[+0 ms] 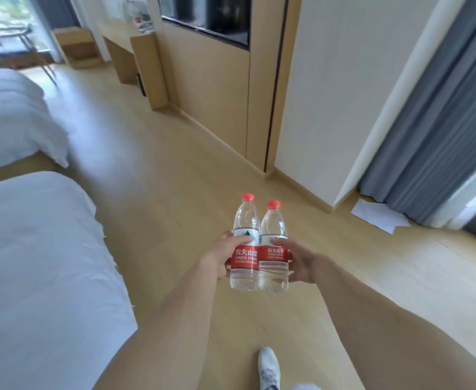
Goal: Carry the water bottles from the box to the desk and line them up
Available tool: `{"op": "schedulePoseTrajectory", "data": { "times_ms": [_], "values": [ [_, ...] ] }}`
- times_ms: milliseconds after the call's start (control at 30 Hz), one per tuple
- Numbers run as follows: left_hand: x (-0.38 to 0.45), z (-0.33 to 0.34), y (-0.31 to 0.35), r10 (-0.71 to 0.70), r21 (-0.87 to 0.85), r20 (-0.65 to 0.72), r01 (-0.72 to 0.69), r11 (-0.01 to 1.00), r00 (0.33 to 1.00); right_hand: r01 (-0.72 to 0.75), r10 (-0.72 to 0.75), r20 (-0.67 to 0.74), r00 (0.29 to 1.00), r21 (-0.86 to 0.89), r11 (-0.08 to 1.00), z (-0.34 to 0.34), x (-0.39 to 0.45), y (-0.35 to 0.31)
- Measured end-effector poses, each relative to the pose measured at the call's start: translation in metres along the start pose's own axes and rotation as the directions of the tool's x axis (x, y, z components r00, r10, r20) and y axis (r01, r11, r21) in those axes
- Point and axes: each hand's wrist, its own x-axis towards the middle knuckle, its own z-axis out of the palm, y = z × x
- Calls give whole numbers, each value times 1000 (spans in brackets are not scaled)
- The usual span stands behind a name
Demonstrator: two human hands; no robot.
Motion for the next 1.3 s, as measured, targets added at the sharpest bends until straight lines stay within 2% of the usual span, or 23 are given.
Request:
{"op": "schedulePoseTrajectory", "data": {
  "times_ms": [267,433,633,967,1300],
  "values": [
    [50,-21,60,24,-181,-178,-57,982,984,12,14,168,986,-155,988,6,79,-98],
    [77,-45,85,36,-255,-231,-96,962,972,17,30,238,971,-193,981,28,119,-134],
    [128,-86,118,40,-353,-240,-126,927,970,18,39,249,968,-222,975,57,174,-181],
    [234,-225,225,50,-381,-239,-141,914,970,53,14,225,974,-290,956,170,296,-311],
    [305,-349,331,97,-382,-270,-199,902,958,115,-45,231,972,-303,946,276,382,-425]
  ]
}}
